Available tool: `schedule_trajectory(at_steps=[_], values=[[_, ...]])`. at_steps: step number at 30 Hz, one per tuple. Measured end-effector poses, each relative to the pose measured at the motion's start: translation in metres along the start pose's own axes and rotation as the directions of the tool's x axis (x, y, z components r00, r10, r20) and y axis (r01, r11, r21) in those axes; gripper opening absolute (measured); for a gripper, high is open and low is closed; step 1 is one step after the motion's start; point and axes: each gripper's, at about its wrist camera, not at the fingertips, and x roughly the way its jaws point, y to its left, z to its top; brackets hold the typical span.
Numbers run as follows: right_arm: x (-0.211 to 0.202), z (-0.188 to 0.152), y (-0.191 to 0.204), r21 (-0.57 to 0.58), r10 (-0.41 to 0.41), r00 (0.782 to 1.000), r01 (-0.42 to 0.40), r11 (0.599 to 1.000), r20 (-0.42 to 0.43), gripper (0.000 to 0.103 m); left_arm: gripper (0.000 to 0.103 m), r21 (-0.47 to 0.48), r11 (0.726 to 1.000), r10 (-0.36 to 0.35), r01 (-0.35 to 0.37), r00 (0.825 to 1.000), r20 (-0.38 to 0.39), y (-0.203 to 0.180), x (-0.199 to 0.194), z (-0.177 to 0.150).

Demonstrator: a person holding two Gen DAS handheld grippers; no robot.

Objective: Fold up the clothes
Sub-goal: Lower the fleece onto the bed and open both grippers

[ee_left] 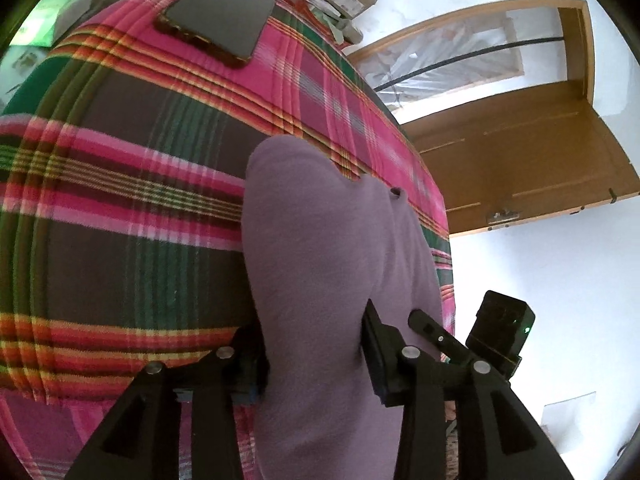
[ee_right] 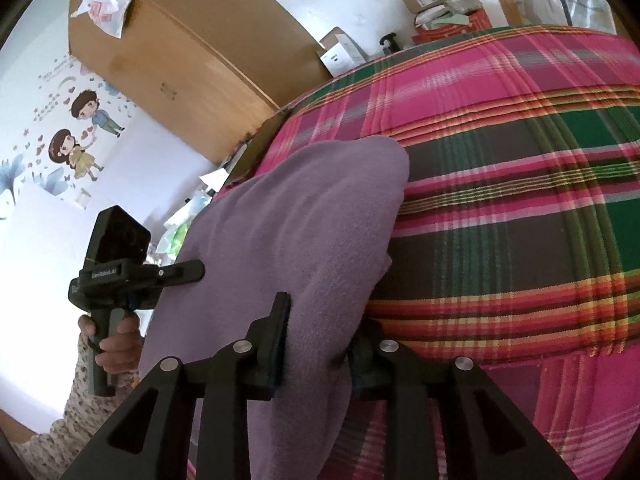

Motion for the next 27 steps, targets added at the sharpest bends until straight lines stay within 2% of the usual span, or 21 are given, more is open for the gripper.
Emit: schedule_trajectory(at_steps=[3,9,16,19,23,27], values=[[-0.003,-0.002,0.002,-0.02,-0.038,0.999,0.038,0.999,0.013,0.036,0.045,0.01,1.0,0.021,-0.021,1.0,0.022,-0.003,-0.007,-0.005],[-0.015,-0.009,0.014,-0.085,-0.124,0.991,0.127,0.988,0.042,0.037,0.046,-0.007,0.998,0.062,-0.061,0.995,0.081,-0.004,-0.025,-0.023],[-0.043,-0.031,0.024,-0.116,-0.223,0.969,0.235,0.965,0.109,0.037,0.044,0.009,0.982,0.188,-0.191,0.972,0.139,-0.018,-0.047,-0.056],[-0.054,-0.042,0.032,-0.121,-0.224,0.965,0.241,0.963,0.14,0.037,0.044,0.017,0.973,0.223,-0.229,0.961,0.164,-0.024,-0.054,-0.069],[-0.062,-0.062,0.055,-0.185,-0.178,0.966,0.212,0.96,0.186,0.037,0.044,0.032,0.965,0.251,-0.259,0.956,0.155,-0.025,-0.051,-0.077],[-0.052,-0.08,0.069,-0.264,-0.22,0.96,0.26,0.929,0.171,0.037,0.044,0.022,0.956,0.286,-0.293,0.944,0.163,-0.022,-0.048,-0.08]])
